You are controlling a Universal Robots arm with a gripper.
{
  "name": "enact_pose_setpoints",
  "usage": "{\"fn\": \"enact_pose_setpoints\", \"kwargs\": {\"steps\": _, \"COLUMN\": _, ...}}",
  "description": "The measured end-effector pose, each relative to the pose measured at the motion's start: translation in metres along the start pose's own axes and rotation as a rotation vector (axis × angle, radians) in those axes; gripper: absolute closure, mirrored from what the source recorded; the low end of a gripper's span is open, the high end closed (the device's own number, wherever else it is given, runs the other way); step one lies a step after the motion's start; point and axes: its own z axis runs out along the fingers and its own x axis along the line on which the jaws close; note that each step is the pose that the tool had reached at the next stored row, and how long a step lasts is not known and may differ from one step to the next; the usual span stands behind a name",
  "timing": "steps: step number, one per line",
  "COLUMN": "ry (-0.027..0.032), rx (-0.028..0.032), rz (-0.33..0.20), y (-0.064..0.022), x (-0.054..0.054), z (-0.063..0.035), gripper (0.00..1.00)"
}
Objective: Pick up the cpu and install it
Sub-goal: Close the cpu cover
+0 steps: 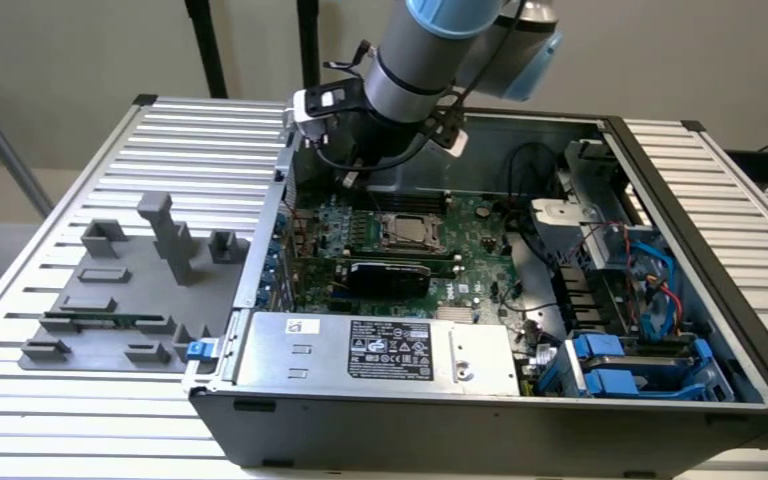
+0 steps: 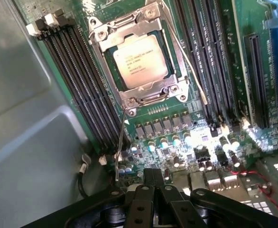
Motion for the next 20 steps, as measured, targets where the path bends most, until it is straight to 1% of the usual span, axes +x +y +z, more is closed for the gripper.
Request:
{"fn": "enact_pose_setpoints", "kwargs": {"steps": 2, "ry": 0.0075, "rx": 0.0017, "rz": 0.013, "y": -0.0002, "x": -0.0001, "z": 0.0, "gripper": 0.89}}
{"fn": "enact_pose_setpoints", "kwargs": {"steps": 6, "ry": 0.0233, "rx": 0.0028, "rz": 0.043, "y": -0.0005, "x": -0.0002, "z": 0.0002, "gripper": 0.89}}
{"fn": "enact_pose_setpoints", "kwargs": {"steps": 8, "ry": 0.0305, "rx": 0.0034, "rz": 0.059, "y": -0.0007, "x": -0.0003, "z": 0.0002, "gripper": 0.89}}
{"fn": "enact_pose_setpoints", "kwargs": {"steps": 10, "ry": 0.0372, "rx": 0.0054, "rz": 0.076, "y": -0.0009, "x": -0.0004, "z": 0.0003, "gripper": 0.89}}
{"fn": "enact_pose_setpoints", "kwargs": {"steps": 12, "ry": 0.0485, "rx": 0.0095, "rz": 0.089, "y": -0.0017, "x": -0.0005, "z": -0.0006, "gripper": 0.89}}
{"fn": "enact_pose_setpoints", "kwargs": {"steps": 13, "ry": 0.0531, "rx": 0.0098, "rz": 0.096, "y": -0.0023, "x": -0.0005, "z": -0.0025, "gripper": 0.89}}
{"fn": "enact_pose_setpoints", "kwargs": {"steps": 16, "ry": 0.0669, "rx": 0.0091, "rz": 0.117, "y": -0.0038, "x": -0.0002, "z": -0.0066, "gripper": 0.89}}
{"fn": "enact_pose_setpoints", "kwargs": {"steps": 18, "ry": 0.0758, "rx": 0.0058, "rz": 0.139, "y": -0.0037, "x": -0.0002, "z": -0.0066, "gripper": 0.89}}
{"fn": "enact_pose_setpoints", "kwargs": {"steps": 20, "ry": 0.0832, "rx": 0.0032, "rz": 0.156, "y": -0.0032, "x": -0.0005, "z": -0.0046, "gripper": 0.89}}
